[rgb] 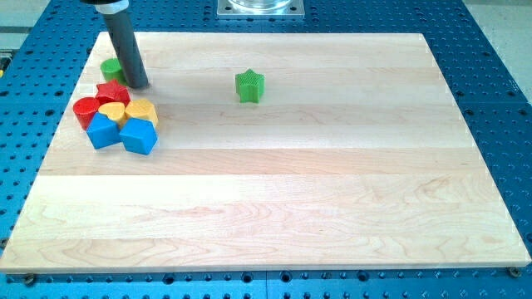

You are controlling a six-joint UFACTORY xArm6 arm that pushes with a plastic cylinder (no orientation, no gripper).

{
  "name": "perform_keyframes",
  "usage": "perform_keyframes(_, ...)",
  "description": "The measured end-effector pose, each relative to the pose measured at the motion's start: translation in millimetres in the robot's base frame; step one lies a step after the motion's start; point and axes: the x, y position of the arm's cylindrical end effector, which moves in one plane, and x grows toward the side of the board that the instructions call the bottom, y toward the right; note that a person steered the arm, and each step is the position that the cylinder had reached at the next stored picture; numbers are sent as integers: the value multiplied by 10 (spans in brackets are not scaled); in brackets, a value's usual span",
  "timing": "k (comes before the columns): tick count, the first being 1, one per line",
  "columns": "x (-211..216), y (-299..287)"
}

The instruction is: Drag the green circle towards the top left corner

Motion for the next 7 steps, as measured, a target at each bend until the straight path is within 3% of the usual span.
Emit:
perform_keyframes(1, 169, -30)
perform_keyframes(2, 60, -538)
perform_keyframes(4, -541, -359)
perform_keyframes(5, -308, -36)
perform_keyframes(6, -587, 86)
perform_keyframes(7, -533, -11)
